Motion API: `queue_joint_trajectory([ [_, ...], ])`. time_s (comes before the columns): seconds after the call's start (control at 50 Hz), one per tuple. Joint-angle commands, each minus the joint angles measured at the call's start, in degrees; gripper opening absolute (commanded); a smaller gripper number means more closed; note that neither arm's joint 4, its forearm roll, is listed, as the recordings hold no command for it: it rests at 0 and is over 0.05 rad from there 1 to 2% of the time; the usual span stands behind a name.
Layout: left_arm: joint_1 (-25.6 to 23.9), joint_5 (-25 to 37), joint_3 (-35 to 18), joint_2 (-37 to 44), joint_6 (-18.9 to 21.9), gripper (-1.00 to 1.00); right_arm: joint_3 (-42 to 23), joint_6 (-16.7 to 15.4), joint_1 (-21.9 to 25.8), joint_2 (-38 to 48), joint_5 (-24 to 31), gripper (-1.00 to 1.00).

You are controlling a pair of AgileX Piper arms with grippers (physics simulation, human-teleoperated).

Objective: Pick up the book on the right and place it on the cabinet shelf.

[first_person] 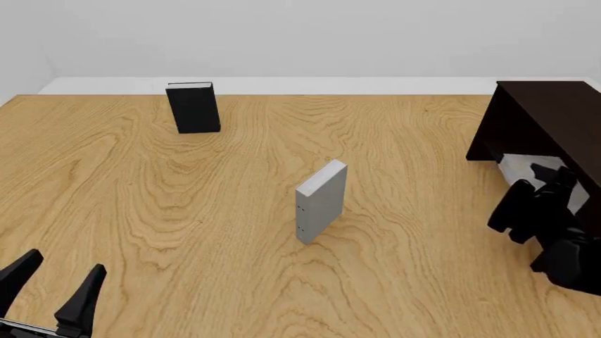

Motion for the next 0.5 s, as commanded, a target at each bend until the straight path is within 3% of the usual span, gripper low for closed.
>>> queue_joint_trajectory([
  [0.02,0.0,0.0,0.0,0.0,0.0,1.00,1.1,0.0,-1.6,-0.1,-0.3,1.00],
  [0.5,-0.1,0.0,0.0,0.0,0.3,1.00,2.2,-0.1,-2.9,-0.2,-0.9,1.00],
])
